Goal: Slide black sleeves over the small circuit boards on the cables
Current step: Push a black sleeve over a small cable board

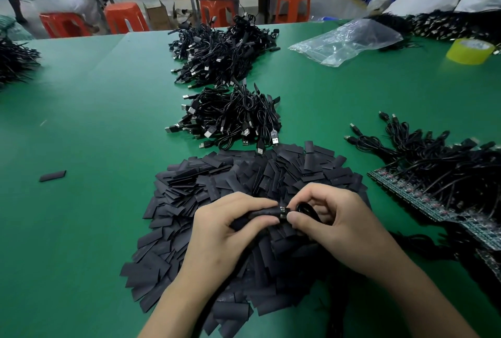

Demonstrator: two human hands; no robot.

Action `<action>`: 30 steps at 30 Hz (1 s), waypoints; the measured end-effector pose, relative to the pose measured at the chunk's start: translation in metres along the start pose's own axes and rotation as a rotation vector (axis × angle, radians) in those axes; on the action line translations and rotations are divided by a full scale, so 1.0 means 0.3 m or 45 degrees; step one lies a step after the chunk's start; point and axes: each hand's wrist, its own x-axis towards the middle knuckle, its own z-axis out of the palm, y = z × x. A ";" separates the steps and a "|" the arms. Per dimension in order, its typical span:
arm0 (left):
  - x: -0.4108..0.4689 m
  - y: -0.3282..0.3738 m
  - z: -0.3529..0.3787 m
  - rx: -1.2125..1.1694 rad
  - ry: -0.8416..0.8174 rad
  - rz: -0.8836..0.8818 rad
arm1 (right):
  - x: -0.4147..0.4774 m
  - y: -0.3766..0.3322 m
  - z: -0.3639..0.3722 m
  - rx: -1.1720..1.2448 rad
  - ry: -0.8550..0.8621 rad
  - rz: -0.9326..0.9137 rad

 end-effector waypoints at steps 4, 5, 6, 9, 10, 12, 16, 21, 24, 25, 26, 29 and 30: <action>0.000 -0.001 0.000 -0.005 -0.002 0.003 | -0.006 -0.016 0.015 -0.064 0.025 -0.050; 0.000 0.000 0.000 -0.010 -0.011 0.013 | -0.007 -0.018 0.017 -0.066 0.016 -0.048; 0.000 0.001 0.002 -0.013 -0.021 0.025 | -0.008 -0.019 0.018 -0.060 0.008 -0.040; -0.001 0.002 0.004 -0.015 -0.034 0.055 | -0.004 -0.017 0.016 -0.002 -0.031 0.018; -0.002 0.001 0.004 -0.014 -0.031 0.062 | -0.004 -0.017 0.014 0.023 -0.046 0.039; -0.003 0.001 0.005 -0.011 -0.028 0.074 | -0.005 -0.017 0.011 0.064 -0.073 0.066; -0.003 0.001 0.007 0.006 -0.039 0.097 | -0.003 -0.017 0.007 0.125 -0.130 0.114; -0.003 0.001 0.008 0.020 -0.060 0.123 | -0.004 -0.021 0.001 0.182 -0.169 0.158; -0.004 0.000 0.006 0.016 -0.079 0.123 | -0.004 -0.024 -0.001 0.180 -0.183 0.166; -0.003 0.001 0.006 0.011 -0.081 0.119 | -0.004 -0.025 -0.001 0.183 -0.187 0.169; -0.002 0.002 0.005 0.005 -0.076 0.111 | -0.003 -0.025 -0.001 0.193 -0.190 0.174; 0.002 0.007 0.004 0.003 -0.035 0.067 | 0.000 -0.022 -0.002 0.255 -0.193 0.197; 0.003 0.009 0.004 0.008 -0.022 0.048 | 0.001 -0.019 -0.004 0.277 -0.189 0.201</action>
